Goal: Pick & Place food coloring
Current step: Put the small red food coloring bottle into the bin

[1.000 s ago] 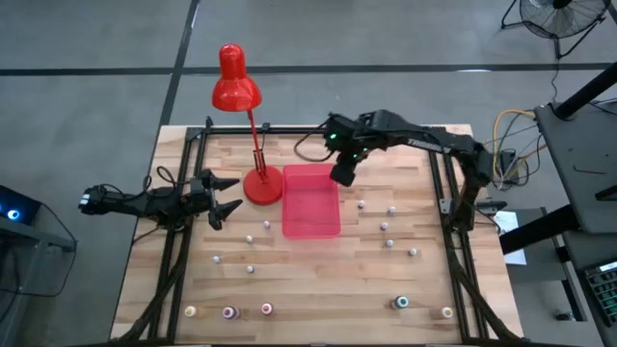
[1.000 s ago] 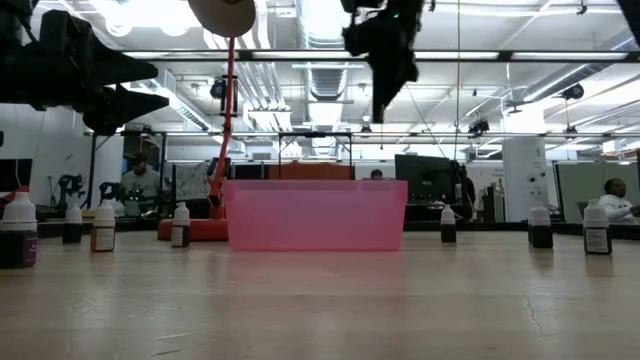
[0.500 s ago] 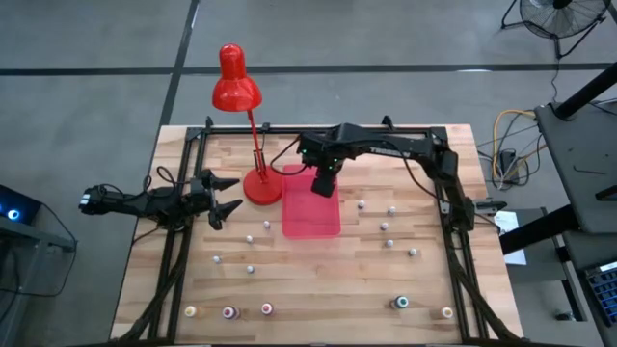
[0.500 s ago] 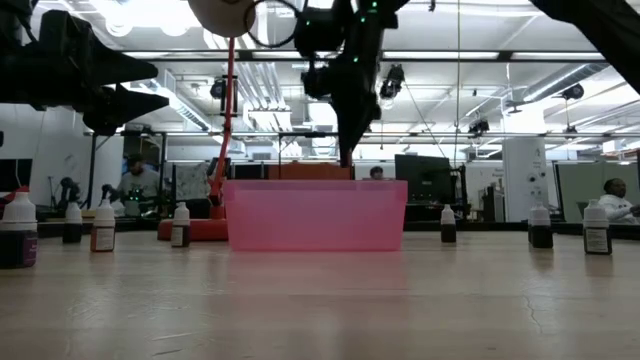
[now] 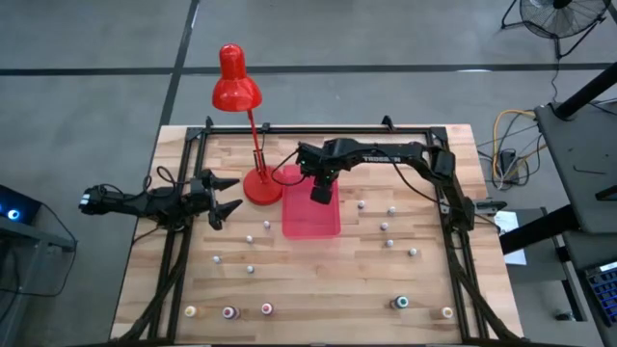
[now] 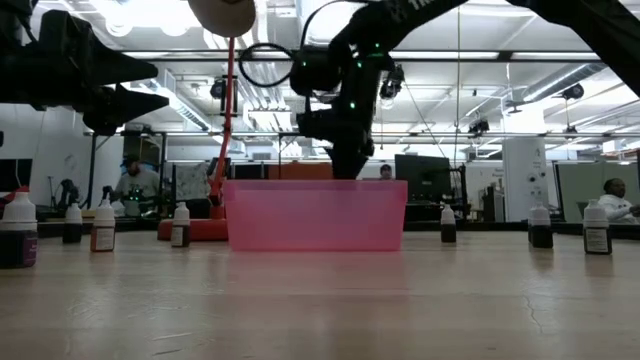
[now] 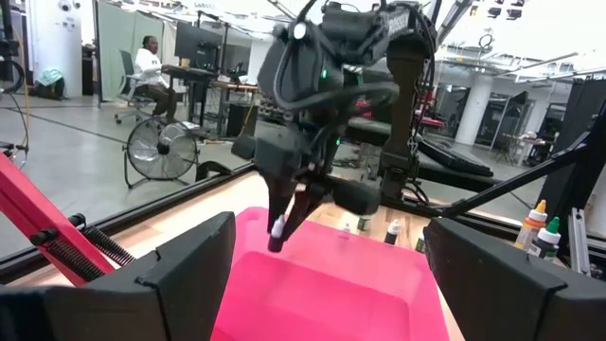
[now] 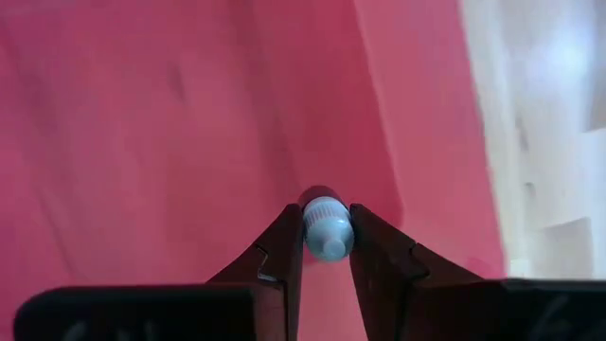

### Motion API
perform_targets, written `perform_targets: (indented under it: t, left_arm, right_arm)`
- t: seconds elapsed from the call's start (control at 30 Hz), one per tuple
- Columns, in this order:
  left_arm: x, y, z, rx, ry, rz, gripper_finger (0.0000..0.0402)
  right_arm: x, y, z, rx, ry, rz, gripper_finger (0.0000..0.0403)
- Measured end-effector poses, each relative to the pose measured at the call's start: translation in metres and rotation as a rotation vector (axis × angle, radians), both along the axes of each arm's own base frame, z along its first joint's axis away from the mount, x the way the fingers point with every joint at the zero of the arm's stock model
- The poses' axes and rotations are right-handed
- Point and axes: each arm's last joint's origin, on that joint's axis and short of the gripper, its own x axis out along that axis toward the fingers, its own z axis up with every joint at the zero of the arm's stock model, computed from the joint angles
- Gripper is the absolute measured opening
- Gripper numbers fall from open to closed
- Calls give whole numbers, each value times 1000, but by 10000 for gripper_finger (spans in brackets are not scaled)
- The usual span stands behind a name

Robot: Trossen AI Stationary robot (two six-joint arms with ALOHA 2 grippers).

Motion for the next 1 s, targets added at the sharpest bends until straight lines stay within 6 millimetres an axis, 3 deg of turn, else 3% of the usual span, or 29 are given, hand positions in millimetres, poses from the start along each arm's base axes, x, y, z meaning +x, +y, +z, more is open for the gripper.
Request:
perform_targets:
  t: [0.17, 1.0]
  left_arm:
    - [0, 0, 0, 0, 0, 0, 314]
    - [0, 0, 0, 0, 0, -1, 314]
  right_arm:
    - [-2, -1, -14, -55, 12, 15, 62]
    - [3, 4, -26, -99, 20, 198, 61]
